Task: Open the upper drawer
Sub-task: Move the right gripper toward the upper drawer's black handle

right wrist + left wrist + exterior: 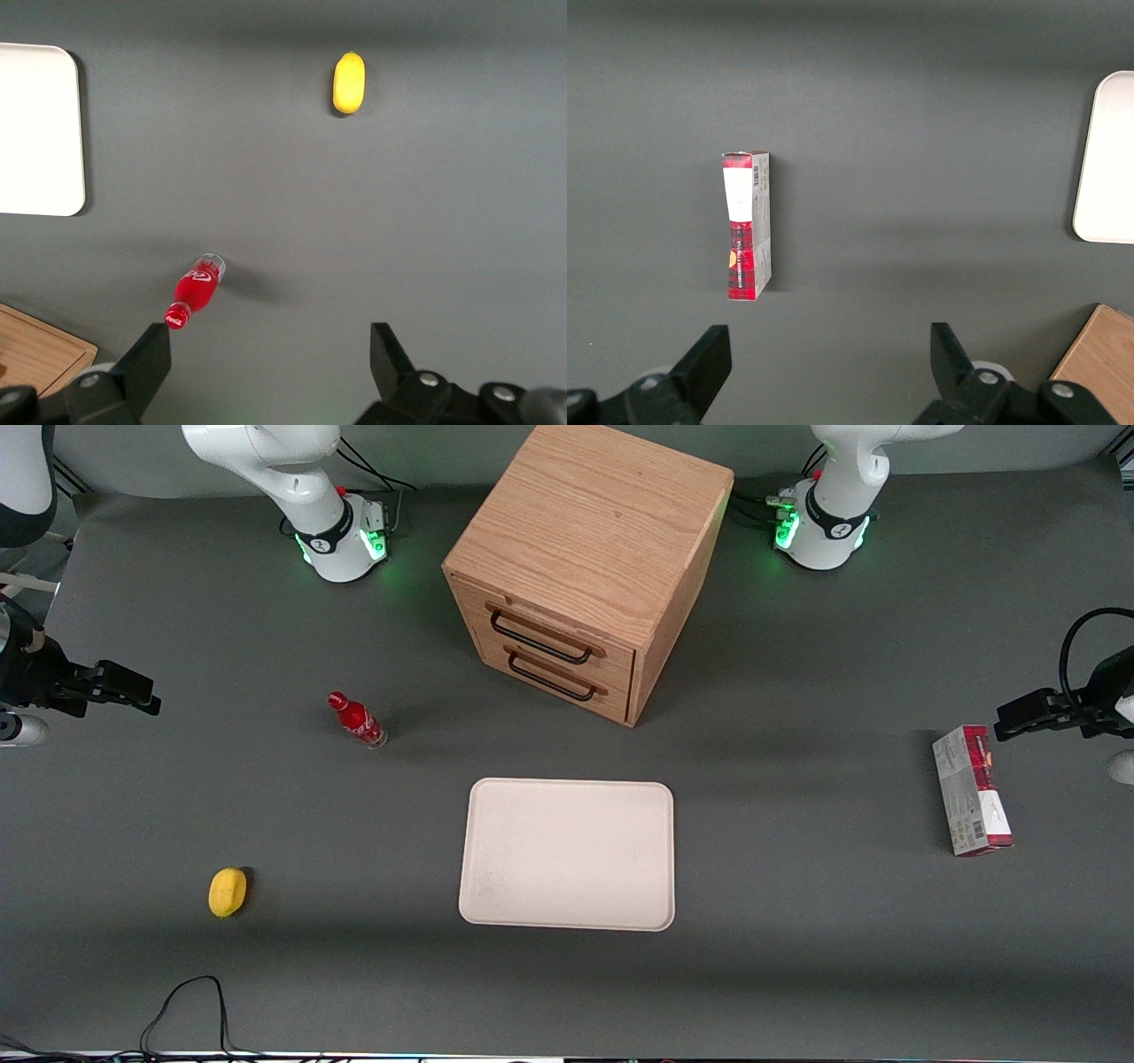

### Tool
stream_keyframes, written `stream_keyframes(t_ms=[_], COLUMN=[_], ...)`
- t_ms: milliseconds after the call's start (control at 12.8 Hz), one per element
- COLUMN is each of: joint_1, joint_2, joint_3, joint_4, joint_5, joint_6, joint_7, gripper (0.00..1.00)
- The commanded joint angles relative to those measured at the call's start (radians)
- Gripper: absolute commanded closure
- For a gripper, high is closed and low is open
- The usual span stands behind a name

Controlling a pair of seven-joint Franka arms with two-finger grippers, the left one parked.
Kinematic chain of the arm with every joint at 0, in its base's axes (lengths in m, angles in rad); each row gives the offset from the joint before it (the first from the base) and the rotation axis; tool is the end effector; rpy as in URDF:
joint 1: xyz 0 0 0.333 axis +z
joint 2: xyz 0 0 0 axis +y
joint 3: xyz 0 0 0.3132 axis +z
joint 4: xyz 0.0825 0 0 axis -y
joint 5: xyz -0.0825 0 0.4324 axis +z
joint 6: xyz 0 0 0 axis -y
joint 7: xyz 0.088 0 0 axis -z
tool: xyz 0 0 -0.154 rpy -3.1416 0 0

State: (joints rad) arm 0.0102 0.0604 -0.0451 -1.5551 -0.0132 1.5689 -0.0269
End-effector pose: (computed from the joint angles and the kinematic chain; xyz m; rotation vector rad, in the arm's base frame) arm 0.6172 -0.0230 0.5459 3.1262 -0.0120 -0.0735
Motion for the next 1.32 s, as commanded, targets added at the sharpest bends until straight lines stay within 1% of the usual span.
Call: stream_keyframes(t_ms=[0,467,623,701,778,1246], joint_1=[0.002,0.007,0.019,0.040,0.074,0.400], joint_2=[0.007,0.009,0.004,-0.001,-0.001,0.027], joint_3=[-0.004,0.001,0.022,0.039,0.044,0.045], joint_4=[0.020,0.020,0.026,0.032,0.038,0.066], joint_5=[-0.013,-0.011,0.007,0.016,0.018,0.018], joint_6=[-0.003,-0.003,-0.004,-0.006,-0.018,-0.020], joint_7=[-0.005,-0.018,-0.019,-0.018,-0.016,-0.007], gripper=[0.00,0.00,0.00,0.00,0.00,0.00])
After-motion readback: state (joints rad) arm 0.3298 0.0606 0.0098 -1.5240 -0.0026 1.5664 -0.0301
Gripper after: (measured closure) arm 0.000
